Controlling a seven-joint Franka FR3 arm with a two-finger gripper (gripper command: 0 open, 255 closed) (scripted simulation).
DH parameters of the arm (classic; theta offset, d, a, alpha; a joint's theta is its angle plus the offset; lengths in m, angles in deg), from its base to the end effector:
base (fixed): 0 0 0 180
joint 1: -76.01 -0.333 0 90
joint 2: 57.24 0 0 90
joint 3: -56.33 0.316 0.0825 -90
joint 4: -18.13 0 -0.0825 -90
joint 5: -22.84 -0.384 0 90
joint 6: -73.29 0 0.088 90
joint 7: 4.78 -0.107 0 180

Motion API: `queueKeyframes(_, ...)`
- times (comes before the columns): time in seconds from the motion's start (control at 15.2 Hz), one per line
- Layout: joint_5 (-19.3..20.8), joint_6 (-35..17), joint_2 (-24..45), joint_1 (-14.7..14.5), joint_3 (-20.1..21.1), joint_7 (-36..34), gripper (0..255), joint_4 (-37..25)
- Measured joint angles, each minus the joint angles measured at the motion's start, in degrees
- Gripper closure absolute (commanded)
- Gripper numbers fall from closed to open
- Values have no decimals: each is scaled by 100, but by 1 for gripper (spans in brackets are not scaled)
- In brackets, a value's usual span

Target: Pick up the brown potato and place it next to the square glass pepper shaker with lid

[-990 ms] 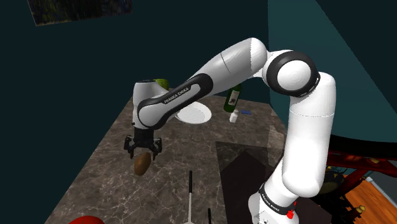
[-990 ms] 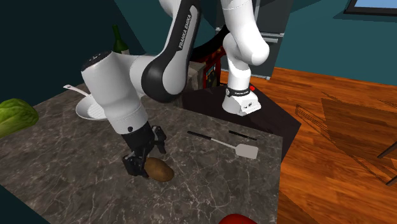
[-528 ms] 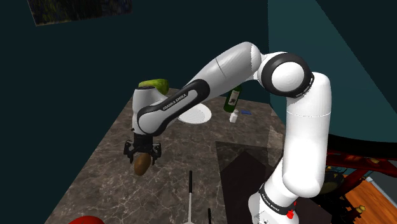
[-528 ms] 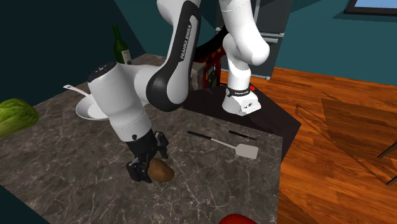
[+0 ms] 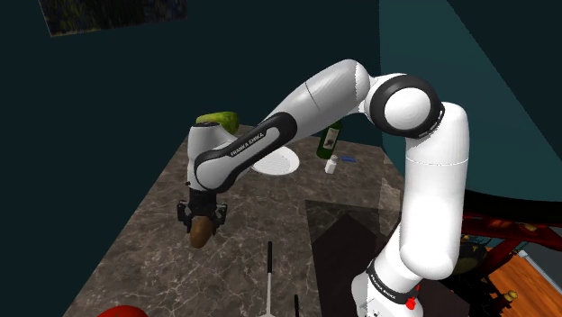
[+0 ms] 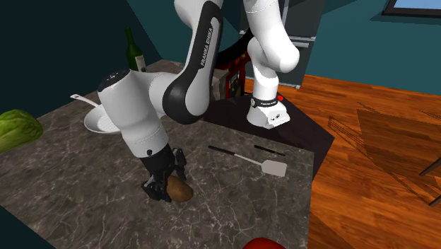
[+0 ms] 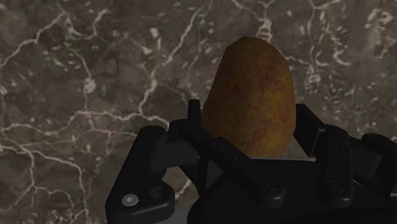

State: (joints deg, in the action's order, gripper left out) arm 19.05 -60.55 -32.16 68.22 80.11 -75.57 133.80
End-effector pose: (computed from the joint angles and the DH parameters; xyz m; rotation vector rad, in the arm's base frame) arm 0.5080 0.3071 0.2434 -2.8353 1.1329 0.3457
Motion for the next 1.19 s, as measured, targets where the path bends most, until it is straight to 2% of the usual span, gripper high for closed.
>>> queueKeyframes(0.46, -9, 26, -27, 6, 6, 2, 255, 0)
queueKeyframes(1.19, -197, 699, -578, 110, 123, 9, 255, -155)
